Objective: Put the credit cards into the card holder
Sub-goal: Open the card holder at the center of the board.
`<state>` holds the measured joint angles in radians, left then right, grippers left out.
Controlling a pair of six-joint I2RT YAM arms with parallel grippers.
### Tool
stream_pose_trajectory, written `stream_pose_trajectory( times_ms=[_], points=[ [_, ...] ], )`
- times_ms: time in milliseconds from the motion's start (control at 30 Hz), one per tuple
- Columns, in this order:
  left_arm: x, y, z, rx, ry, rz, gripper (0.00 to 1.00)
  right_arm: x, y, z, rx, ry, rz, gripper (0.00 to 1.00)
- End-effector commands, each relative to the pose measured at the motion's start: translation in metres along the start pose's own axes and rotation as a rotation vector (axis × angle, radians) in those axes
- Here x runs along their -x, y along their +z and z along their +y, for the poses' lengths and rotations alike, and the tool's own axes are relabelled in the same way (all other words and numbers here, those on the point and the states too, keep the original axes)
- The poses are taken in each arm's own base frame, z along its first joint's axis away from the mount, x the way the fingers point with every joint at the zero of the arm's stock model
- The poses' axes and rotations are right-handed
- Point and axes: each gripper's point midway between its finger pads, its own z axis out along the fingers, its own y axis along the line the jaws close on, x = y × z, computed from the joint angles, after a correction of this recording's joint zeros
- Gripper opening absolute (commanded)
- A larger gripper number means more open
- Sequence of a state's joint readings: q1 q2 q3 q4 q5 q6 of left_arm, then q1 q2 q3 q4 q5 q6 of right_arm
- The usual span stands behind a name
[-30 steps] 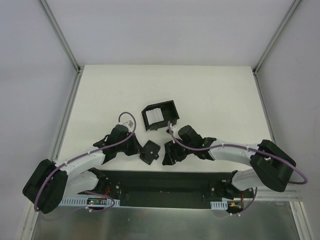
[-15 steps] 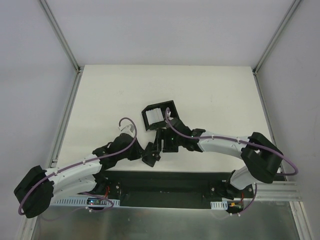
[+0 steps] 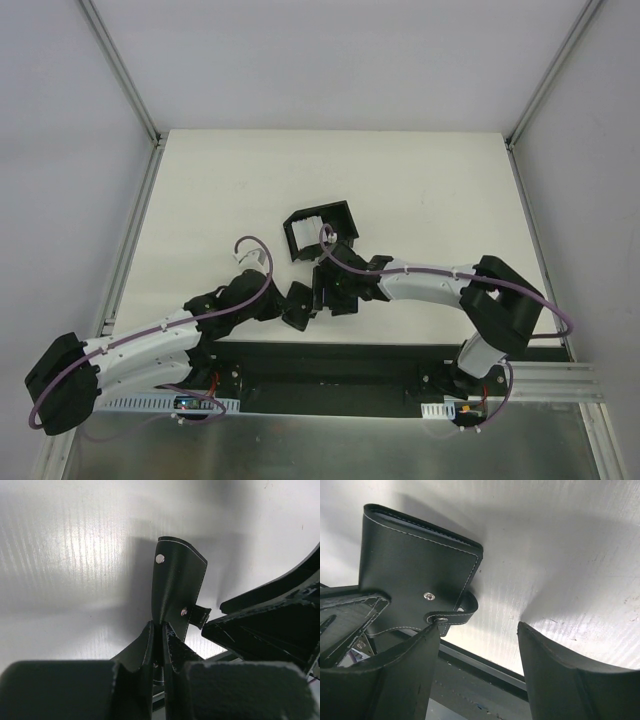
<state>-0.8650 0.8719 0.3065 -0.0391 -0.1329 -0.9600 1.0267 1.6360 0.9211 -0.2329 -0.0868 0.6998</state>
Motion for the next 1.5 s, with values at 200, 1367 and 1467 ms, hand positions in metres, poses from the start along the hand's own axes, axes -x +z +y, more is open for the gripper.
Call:
stream_pose_trajectory(
  times_ms=[200,1367,1467],
  points=[
    [0.017,-0.007,-0.021,-0.025,0.027,-0.06,0.0,0.016,-0.015,0.029,0.072,-0.02,-0.053,0.66],
    [0.017,-0.008,-0.023,-0.013,0.062,-0.063,0.0,0.009,0.001,-0.003,-0.06,-0.013,0.007,0.21],
    [0.017,-0.008,-0.021,-0.009,0.06,-0.064,0.0,0.007,0.002,-0.007,-0.067,-0.009,0.009,0.2]
  ],
)
